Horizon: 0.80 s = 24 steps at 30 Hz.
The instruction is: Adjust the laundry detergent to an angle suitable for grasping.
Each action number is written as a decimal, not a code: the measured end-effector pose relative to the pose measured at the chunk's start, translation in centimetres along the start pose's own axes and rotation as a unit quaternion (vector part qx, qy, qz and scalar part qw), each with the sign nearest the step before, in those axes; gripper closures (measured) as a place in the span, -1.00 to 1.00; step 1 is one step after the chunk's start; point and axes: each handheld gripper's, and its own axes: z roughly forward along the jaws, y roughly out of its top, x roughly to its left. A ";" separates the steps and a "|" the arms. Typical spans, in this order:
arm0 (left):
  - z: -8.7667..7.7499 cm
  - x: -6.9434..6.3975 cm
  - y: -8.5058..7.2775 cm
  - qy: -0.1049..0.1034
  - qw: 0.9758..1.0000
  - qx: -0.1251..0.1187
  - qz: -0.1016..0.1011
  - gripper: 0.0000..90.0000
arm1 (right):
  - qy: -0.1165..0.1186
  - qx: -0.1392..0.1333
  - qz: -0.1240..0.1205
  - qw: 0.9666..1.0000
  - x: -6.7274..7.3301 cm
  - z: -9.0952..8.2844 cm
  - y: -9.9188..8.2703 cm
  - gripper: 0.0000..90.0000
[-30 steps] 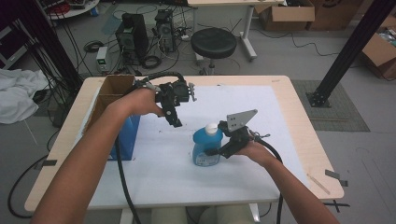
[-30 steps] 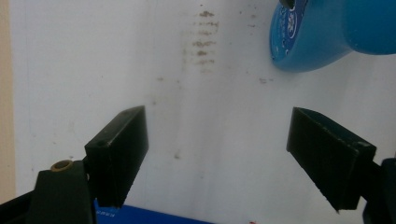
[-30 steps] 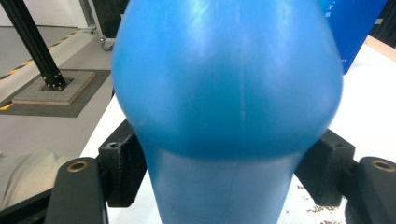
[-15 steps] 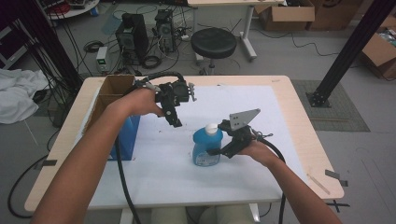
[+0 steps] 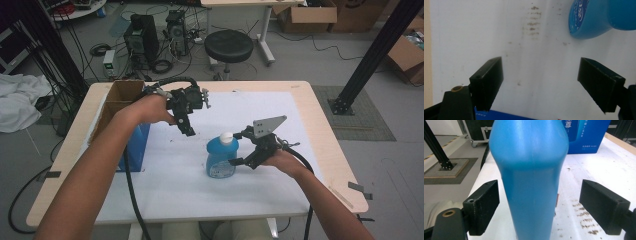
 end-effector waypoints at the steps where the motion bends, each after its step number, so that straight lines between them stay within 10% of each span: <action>1: 0.0 0.0 0.0 0.000 1.000 0.000 0.000 -0.53 | 0.001 0.001 0.001 1.000 0.0 -0.1 0.0 -0.66; 17: -0.2 -0.2 0.2 0.000 1.000 0.001 -0.005 -0.53 | -0.020 0.055 0.024 0.998 -0.1 -4.4 0.1 -0.67; 24: -0.3 -0.4 0.1 0.001 1.000 0.000 -0.009 -0.54 | -0.047 0.122 0.026 0.991 -0.7 -7.2 0.8 -0.66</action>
